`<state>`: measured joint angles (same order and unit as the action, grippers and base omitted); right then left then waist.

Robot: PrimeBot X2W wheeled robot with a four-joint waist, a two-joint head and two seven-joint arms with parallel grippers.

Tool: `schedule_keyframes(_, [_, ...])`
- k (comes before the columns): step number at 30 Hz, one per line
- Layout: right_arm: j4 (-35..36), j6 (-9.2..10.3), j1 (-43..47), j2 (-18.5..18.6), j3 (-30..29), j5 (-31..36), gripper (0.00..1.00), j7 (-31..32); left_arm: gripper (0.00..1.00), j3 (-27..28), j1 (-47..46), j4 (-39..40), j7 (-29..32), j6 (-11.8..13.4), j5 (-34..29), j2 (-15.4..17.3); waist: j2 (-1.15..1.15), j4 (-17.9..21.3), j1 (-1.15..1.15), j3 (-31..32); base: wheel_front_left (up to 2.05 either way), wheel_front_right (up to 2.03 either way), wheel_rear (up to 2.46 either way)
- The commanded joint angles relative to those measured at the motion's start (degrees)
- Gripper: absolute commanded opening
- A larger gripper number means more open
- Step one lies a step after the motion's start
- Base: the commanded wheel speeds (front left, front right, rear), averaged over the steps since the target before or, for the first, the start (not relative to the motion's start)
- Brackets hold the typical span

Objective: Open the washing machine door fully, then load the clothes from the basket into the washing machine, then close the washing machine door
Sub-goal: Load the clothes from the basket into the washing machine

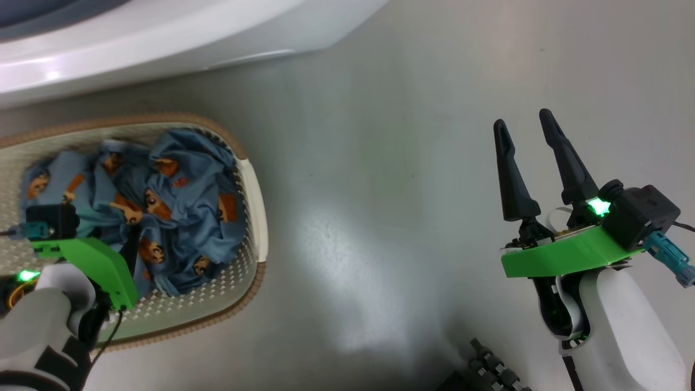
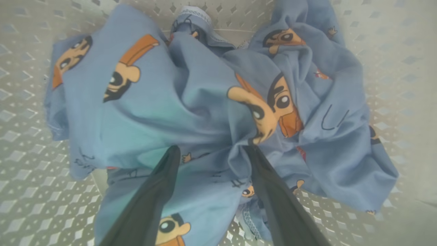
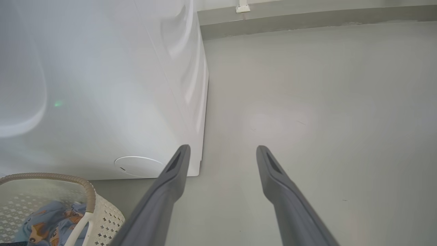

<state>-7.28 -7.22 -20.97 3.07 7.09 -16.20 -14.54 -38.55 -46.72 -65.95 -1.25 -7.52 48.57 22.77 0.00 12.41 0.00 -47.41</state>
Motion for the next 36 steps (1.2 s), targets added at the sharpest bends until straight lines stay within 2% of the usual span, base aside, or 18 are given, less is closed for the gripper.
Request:
schedule_keyframes(1, [1.58,-0.26,0.46,-0.19,1.01,-0.50,1.00,-0.46,1.00,0.79,-0.08,-0.30,-0.03,0.04,0.95,2.40,0.00,0.99,0.00,-1.51,0.00,0.00,0.00])
schedule_keyframes(13, [2.65,-0.26,0.37,-0.19,1.39,-0.39,1.00,-0.46,1.00,-1.00,-3.94,-3.63,2.12,0.04,4.03,2.27,0.00,1.66,0.00,-3.55,0.00,0.00,0.00])
schedule_keyframes(14, [2.61,-0.26,0.30,-0.19,1.44,-0.43,1.00,-0.46,0.84,-1.20,-3.97,-3.57,2.18,0.04,4.27,2.28,0.00,1.73,0.00,-3.52,0.00,0.00,0.00])
schedule_keyframes(15, [2.56,-0.26,0.26,-0.19,1.47,-0.48,1.00,-0.46,0.35,-1.41,-3.89,-3.36,2.23,0.04,4.55,2.30,0.00,1.78,0.00,-3.46,0.00,0.00,0.00])
schedule_keyframes(16, [2.51,-0.26,0.24,-0.19,1.49,-0.54,1.00,-0.46,0.00,-1.64,-3.67,-3.14,2.26,0.04,4.86,2.37,0.00,1.81,0.00,-3.36,0.00,0.00,0.00])
schedule_keyframes(28, [1.65,-0.26,-0.32,-0.19,1.78,-1.14,1.00,-0.46,0.00,-4.20,-0.14,0.17,0.14,0.04,8.89,2.87,0.00,1.20,0.00,0.78,0.00,0.00,0.00])
schedule_keyframes(36, [-0.01,-0.26,-1.12,-0.19,2.68,-2.05,1.00,-0.46,0.00,-5.92,4.78,2.80,-3.07,0.03,12.74,3.18,0.00,0.53,0.00,6.64,0.00,0.00,0.00])
